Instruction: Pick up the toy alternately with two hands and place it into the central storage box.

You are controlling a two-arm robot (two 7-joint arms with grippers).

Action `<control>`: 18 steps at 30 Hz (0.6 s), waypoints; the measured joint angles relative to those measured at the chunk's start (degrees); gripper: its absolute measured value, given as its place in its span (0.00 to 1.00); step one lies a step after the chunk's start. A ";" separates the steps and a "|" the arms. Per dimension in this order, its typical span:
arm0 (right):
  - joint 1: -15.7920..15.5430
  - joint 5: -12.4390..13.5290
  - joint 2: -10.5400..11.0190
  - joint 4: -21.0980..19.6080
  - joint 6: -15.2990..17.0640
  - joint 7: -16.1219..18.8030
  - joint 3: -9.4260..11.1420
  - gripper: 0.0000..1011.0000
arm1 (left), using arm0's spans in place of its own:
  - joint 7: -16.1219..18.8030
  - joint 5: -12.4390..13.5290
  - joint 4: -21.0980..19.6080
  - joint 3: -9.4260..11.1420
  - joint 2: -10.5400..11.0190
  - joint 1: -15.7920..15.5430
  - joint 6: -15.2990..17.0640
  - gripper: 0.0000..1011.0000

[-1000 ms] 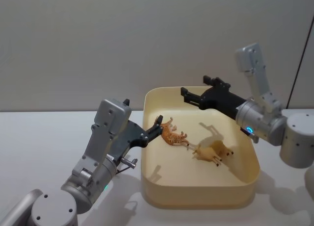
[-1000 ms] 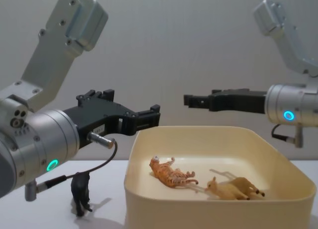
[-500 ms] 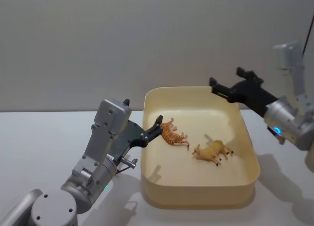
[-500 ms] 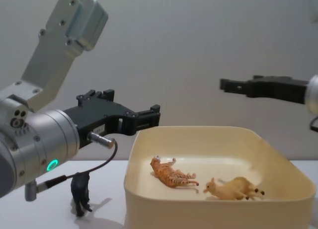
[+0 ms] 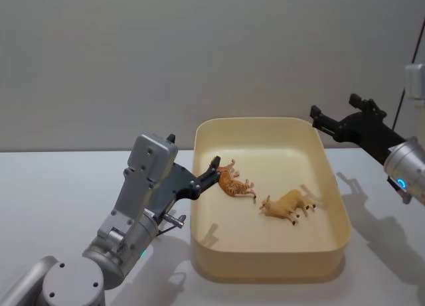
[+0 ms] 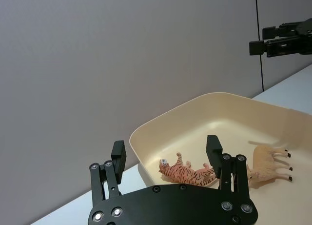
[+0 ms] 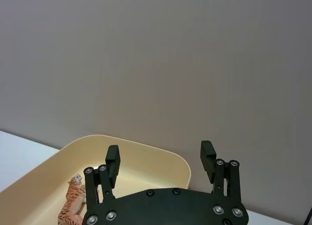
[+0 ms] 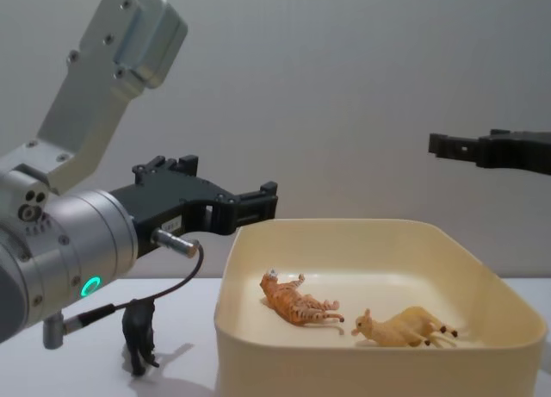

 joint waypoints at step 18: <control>-1.56 0.65 1.02 -2.02 0.47 -1.08 0.80 0.99 | 6.42 -3.14 -3.23 -1.04 -0.43 0.73 8.94 0.99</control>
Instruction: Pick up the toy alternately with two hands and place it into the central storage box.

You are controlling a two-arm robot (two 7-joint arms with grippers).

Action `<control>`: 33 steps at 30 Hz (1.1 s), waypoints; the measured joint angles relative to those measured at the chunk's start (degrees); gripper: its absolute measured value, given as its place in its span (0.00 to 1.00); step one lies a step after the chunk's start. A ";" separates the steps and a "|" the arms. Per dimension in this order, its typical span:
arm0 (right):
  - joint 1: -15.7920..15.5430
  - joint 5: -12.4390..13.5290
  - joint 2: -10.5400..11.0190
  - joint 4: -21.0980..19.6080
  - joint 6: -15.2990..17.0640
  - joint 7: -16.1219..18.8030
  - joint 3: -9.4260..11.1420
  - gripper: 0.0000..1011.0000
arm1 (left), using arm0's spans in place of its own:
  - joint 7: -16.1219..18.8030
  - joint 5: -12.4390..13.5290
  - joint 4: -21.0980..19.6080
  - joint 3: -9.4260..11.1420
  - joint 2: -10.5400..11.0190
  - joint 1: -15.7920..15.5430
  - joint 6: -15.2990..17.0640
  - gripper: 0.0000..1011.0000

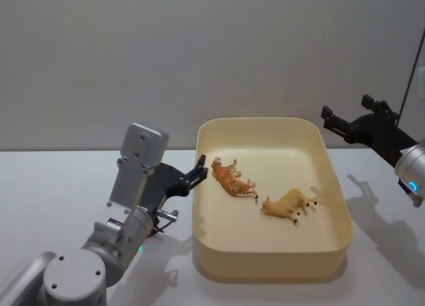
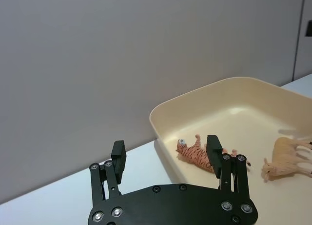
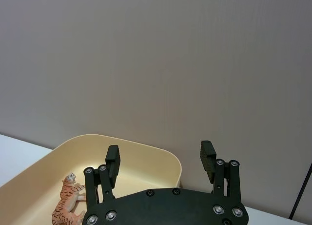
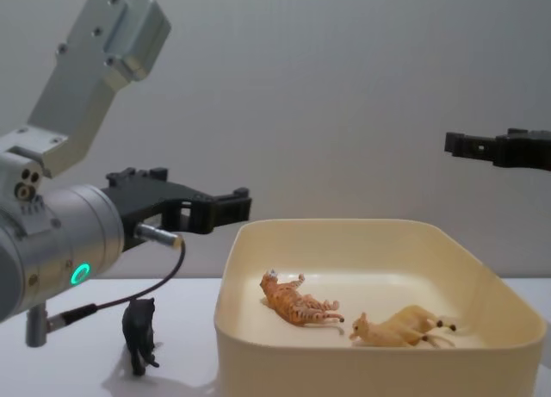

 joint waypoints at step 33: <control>-0.44 0.19 0.27 -0.58 0.13 -0.30 0.22 0.99 | 7.40 -6.20 3.27 -2.93 -2.37 -1.32 18.83 0.99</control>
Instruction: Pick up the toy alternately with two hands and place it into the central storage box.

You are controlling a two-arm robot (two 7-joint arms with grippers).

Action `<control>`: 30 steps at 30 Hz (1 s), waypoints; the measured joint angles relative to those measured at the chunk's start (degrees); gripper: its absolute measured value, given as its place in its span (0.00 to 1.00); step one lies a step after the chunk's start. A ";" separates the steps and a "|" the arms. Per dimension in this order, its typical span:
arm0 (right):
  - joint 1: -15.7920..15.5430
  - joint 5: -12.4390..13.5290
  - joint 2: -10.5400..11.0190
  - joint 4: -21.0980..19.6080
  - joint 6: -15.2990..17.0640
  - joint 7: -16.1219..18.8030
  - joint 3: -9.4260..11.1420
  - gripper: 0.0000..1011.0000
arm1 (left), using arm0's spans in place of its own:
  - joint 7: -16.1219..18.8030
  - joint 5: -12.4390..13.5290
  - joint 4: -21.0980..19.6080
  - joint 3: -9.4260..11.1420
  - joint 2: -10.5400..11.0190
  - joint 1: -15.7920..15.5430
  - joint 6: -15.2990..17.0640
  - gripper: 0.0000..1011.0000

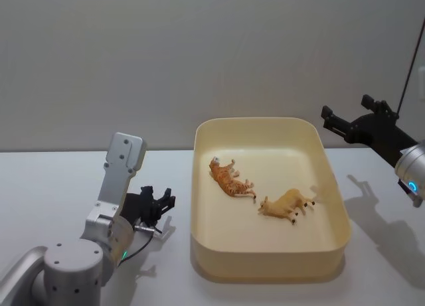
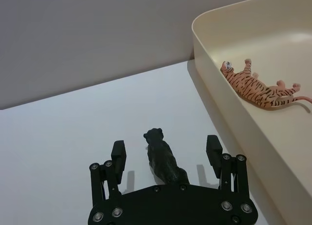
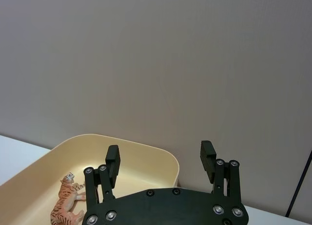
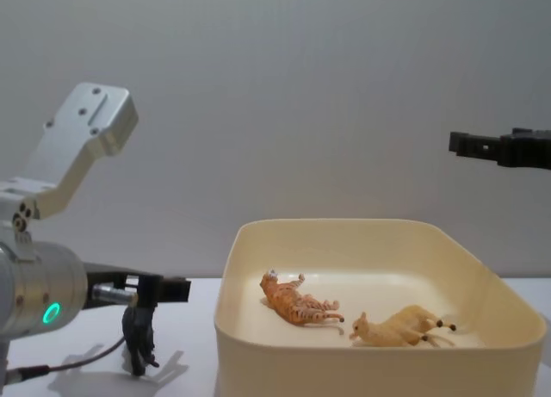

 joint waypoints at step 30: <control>-0.02 -0.01 0.01 -0.04 0.00 0.01 0.00 0.99 | -1.12 -0.27 5.53 -0.20 -2.58 -2.19 0.81 0.82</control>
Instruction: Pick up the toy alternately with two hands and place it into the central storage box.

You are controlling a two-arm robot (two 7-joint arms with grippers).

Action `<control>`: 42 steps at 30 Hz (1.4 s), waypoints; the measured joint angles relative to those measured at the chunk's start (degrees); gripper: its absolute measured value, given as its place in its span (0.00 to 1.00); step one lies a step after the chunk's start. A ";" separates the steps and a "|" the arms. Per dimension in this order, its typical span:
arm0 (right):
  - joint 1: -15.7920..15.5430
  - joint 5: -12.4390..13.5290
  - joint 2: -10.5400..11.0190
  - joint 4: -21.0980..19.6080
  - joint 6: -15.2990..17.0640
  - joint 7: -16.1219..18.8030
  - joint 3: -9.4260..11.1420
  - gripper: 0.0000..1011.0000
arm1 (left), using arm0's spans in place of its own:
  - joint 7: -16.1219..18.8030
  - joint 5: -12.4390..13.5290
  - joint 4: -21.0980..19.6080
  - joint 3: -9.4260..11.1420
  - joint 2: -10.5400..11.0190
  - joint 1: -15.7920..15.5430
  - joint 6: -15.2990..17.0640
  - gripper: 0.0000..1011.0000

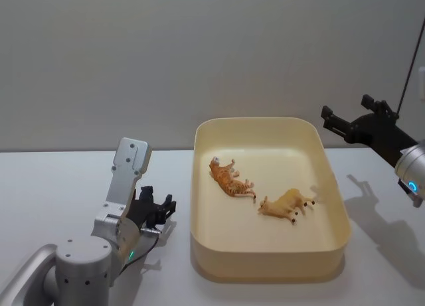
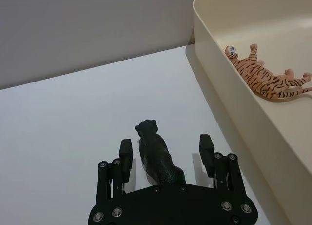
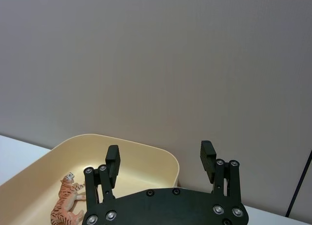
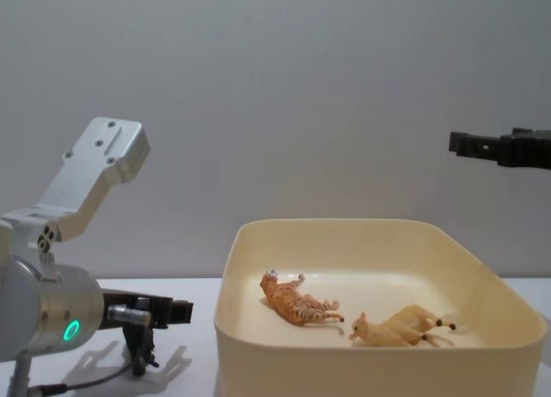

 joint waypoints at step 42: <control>0.00 0.00 0.00 0.01 0.00 0.01 0.00 0.99 | -1.15 3.20 3.60 -0.65 -1.60 -3.27 -5.11 0.26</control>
